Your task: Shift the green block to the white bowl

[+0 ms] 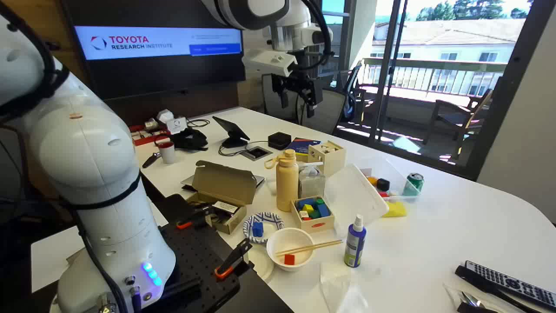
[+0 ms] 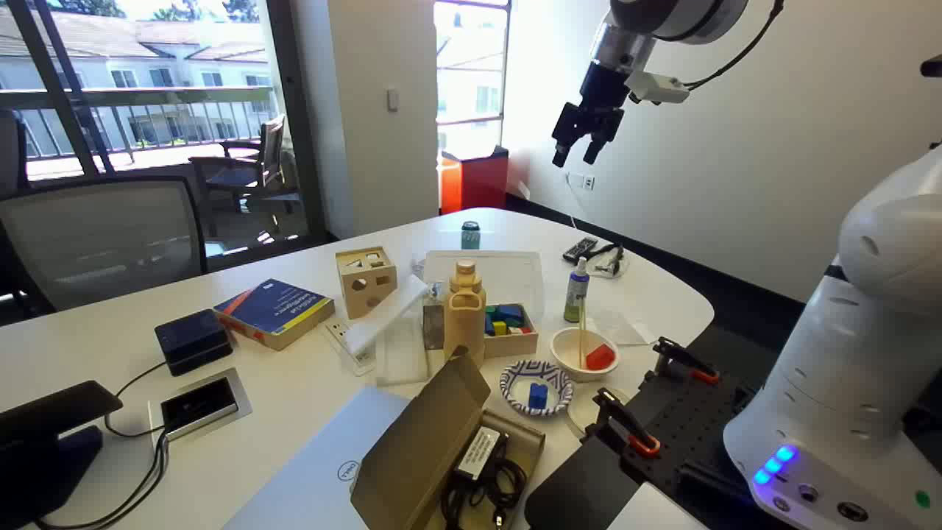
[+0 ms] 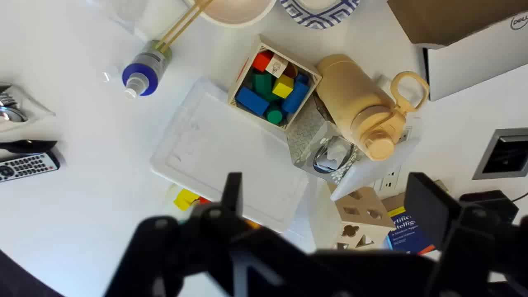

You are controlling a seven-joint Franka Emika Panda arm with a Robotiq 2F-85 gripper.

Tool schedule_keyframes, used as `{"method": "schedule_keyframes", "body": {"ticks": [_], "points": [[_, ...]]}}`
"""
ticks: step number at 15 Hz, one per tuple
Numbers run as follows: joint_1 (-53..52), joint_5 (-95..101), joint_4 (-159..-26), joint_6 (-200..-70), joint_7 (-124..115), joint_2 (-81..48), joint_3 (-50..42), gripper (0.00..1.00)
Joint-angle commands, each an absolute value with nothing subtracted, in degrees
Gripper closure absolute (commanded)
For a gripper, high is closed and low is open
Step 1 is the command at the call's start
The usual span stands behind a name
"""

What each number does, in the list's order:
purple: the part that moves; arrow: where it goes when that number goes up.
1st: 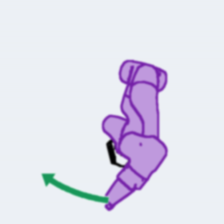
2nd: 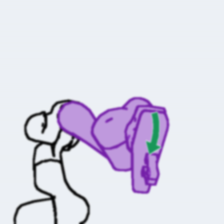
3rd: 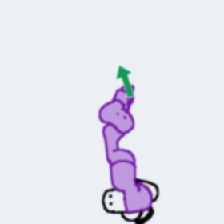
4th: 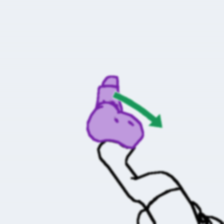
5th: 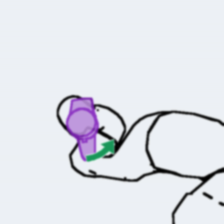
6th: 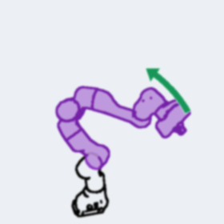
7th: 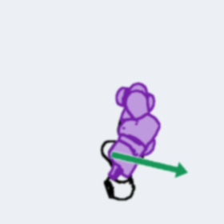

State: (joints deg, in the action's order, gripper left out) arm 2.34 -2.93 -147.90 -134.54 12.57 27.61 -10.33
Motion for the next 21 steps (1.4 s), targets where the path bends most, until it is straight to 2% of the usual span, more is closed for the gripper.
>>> {"method": "schedule_keyframes", "body": {"ticks": [1, 7, 13, 17, 21], "points": [[2.74, -3.15, -147.79, -134.36, 12.72, 27.6, -9.95, 0.0], [1.43, -6.24, -144.58, -138.21, 13.27, 19.73, -10.72, 0.0], [-0.33, -13.23, -138.3, -148.04, 11.6, 2.42, -8.62, 0.0], [0.63, -8.6, -132.89, -152.94, 2.65, -9.75, -4.91, 0.0], [0.33, -5.41, -128.37, -156.18, -4.46, -19.04, -4.91, 0.0]]}}
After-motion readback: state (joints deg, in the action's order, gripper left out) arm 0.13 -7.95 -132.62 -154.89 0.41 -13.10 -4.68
